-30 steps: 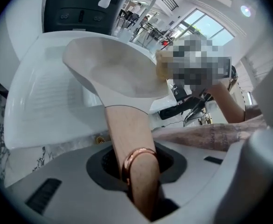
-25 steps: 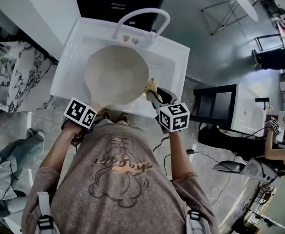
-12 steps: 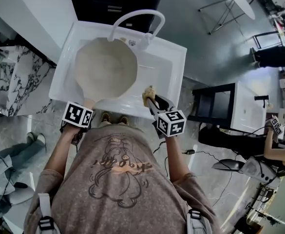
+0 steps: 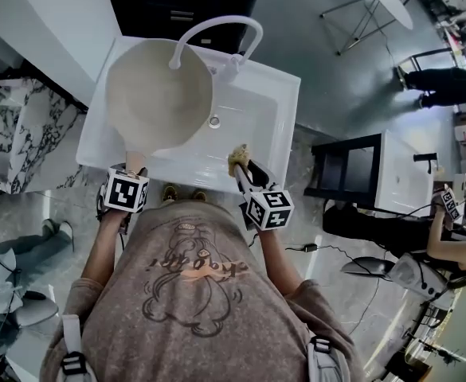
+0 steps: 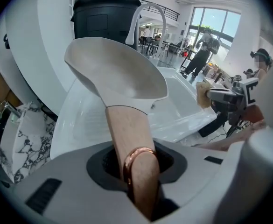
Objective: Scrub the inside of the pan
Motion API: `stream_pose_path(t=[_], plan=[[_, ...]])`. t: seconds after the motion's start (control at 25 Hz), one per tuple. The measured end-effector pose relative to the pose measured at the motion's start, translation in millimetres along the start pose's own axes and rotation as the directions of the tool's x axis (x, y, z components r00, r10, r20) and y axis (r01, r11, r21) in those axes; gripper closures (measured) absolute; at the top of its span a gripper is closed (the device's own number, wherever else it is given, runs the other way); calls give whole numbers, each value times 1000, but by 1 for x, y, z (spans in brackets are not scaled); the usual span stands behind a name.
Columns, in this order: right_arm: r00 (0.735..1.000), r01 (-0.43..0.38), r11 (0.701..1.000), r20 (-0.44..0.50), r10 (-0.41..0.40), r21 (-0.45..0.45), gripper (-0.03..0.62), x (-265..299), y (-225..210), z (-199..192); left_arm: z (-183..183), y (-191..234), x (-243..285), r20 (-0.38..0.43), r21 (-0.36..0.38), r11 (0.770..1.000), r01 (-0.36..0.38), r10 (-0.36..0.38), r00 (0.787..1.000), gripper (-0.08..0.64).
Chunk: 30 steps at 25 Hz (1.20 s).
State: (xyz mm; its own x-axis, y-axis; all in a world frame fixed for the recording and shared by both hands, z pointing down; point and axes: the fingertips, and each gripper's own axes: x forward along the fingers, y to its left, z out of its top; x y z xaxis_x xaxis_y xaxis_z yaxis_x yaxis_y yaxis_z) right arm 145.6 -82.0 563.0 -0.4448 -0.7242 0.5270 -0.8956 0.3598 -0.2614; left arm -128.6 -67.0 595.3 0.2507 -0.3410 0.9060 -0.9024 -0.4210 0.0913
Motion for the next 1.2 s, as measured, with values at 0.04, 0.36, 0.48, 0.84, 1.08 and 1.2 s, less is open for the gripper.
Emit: stream_pose_path(t=[0.04,0.36,0.48,0.84,1.08,1.2], plan=[[1000,-2,1000,7,2,5,454,-1,0,-1,2,1,-2,6,-6,1000,-10,10,1000,436],[999,21,1000,43,-21,11,455,-5,-5,-2,17,4,-11,53,-80,997,-18,22,998,434],[998,41,999,44,-42,5,454,-3,-5,-2,18,7,-15,63,-87,996,-31,36,997,434],[998,51,998,27,-51,27,456,3,1,-5,20,8,-23,93,-89,996,-30,38,995,434],[998,54,998,22,-54,29,456,4,5,-7,21,10,-27,109,-70,996,-47,55,993,434],[998,54,998,21,-54,35,456,6,7,-8,23,12,-28,112,-74,996,-44,52,992,434]])
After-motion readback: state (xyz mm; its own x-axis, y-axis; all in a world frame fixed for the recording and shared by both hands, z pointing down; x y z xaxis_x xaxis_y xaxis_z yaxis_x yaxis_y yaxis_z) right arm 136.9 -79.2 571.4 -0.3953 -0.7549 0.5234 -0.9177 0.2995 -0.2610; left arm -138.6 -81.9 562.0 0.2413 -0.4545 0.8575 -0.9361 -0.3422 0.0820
